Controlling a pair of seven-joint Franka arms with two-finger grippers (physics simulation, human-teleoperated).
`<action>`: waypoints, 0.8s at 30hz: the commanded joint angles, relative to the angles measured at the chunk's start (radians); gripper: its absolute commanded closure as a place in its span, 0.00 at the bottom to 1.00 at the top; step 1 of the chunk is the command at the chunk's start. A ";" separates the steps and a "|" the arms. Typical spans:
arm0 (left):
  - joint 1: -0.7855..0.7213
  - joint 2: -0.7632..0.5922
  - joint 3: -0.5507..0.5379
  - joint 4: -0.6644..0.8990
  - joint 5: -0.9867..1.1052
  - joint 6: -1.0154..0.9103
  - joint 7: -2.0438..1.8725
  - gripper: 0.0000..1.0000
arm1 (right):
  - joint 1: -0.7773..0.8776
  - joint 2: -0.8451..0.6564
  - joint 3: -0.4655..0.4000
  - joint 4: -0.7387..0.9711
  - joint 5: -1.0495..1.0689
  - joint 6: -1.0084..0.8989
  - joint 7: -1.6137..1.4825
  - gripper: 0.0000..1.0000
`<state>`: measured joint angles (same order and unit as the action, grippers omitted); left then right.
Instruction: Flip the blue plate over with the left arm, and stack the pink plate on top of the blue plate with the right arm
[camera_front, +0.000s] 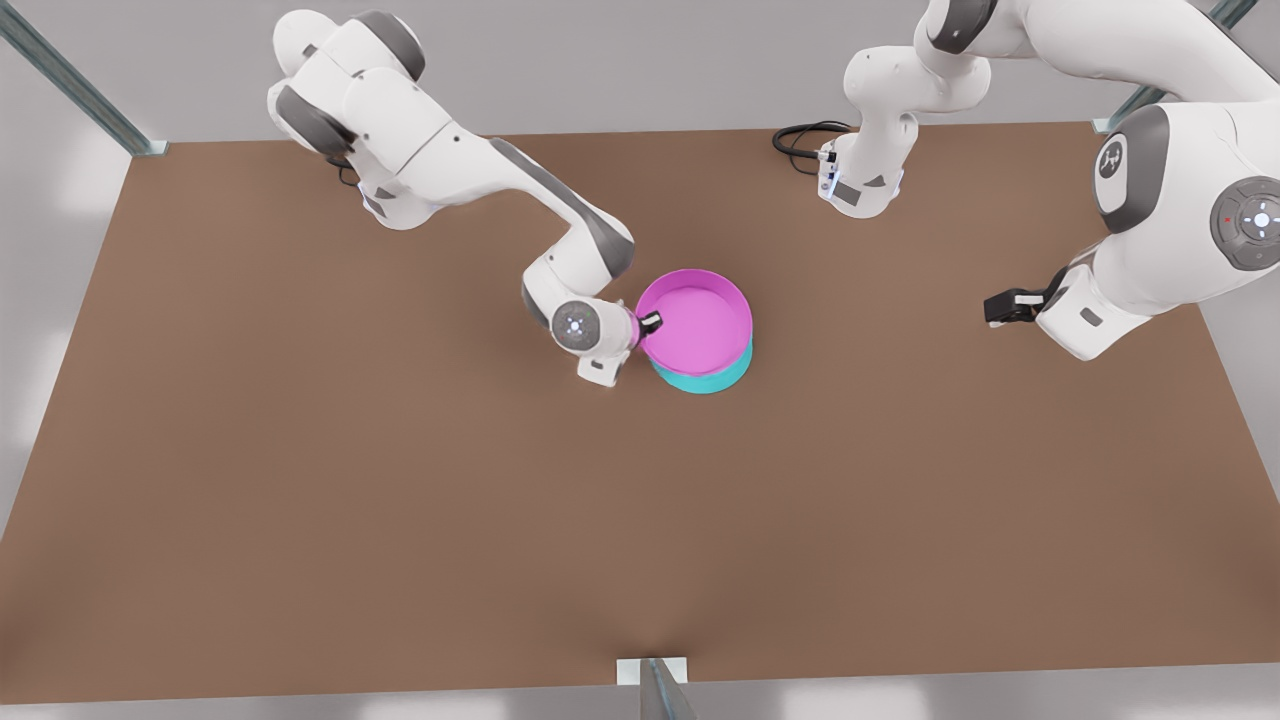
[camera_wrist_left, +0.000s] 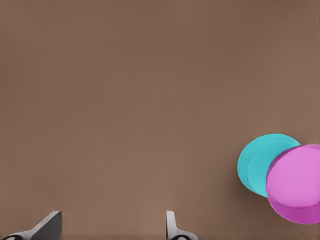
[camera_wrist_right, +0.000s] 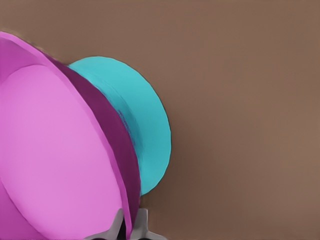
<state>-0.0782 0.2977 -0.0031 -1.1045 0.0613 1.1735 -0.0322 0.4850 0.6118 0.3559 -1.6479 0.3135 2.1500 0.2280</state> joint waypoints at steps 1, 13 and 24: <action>0.000 0.000 0.000 0.000 0.000 0.000 0.000 0.00 | 0.006 0.000 0.000 0.005 0.019 0.002 -0.006 0.79; 0.000 0.000 0.002 0.000 0.000 -0.014 0.002 0.00 | 0.027 0.054 -0.003 0.004 0.013 0.094 0.013 0.79; 0.000 -0.015 0.000 -0.002 0.000 -0.021 0.003 0.00 | -0.253 -0.257 -0.032 0.425 -0.401 -0.638 -0.045 0.00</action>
<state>-0.0782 0.2810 -0.0031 -1.1074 0.0613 1.1520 -0.0292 0.1106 0.2849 0.3241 -1.2845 -0.0837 1.5095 0.1600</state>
